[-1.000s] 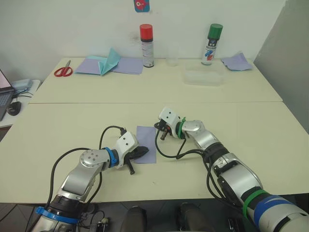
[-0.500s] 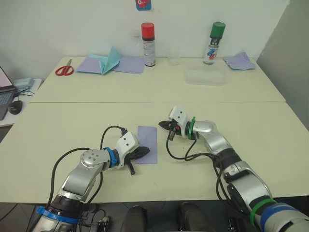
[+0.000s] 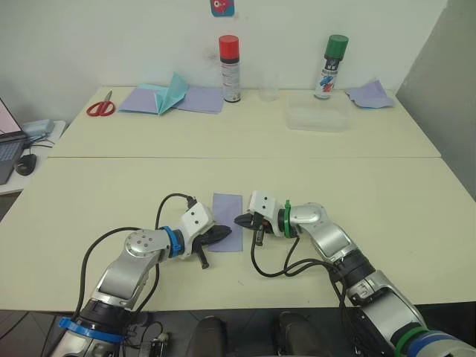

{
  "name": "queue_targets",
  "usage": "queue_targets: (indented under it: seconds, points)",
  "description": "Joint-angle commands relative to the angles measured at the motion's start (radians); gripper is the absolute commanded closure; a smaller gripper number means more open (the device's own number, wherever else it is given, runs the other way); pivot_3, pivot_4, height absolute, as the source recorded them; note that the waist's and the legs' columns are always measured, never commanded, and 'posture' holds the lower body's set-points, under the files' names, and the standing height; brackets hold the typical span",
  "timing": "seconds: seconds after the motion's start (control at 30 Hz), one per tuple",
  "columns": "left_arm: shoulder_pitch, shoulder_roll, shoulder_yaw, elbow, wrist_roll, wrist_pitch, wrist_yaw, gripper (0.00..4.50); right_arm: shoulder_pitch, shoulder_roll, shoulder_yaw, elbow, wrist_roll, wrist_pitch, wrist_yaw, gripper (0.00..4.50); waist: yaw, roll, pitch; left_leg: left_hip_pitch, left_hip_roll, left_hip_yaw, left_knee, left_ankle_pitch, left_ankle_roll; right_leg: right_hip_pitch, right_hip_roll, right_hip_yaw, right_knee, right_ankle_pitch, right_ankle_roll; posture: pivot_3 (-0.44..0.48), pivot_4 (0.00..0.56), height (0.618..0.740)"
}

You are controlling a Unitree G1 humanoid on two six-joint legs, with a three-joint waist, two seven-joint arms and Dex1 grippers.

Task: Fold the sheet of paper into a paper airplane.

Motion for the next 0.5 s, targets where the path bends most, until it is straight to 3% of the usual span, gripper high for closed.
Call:
queue_targets:
  seconds: [0.03, 0.27, 0.5]
  points:
    - [0.024, 0.005, -0.038, 0.041, 0.035, 0.03, -0.001, 4.5, -0.002, -0.008, 0.029, 0.0, -0.04, 0.021, -0.013, 4.48, 0.0, 0.0, 0.0, 0.0, 0.0, 0.0, 0.0, 0.0, 0.0, 0.0, 0.0, 0.0, 0.0, 0.0, 0.0, 0.0, 0.15, 0.74]
    - [0.035, 0.005, -0.001, 0.024, 0.017, 0.025, 0.015, 4.5, -0.012, -0.01, 0.035, 0.032, -0.058, 0.016, -0.029, 4.48, 0.0, 0.0, 0.0, 0.001, 0.0, 0.0, 0.0, 0.0, 0.0, 0.0, 0.0, 0.0, 0.0, -0.002, -0.004, 0.0, 0.15, 0.74]
    - [0.033, 0.002, 0.157, -0.027, -0.123, 0.113, 0.043, 4.5, -0.023, -0.001, 0.027, 0.062, -0.057, 0.009, -0.034, 4.48, -0.002, 0.0, 0.0, 0.001, 0.0, -0.001, 0.0, 0.0, 0.0, 0.0, 0.002, 0.0, 0.0, -0.001, -0.002, 0.0, 0.15, 0.74]
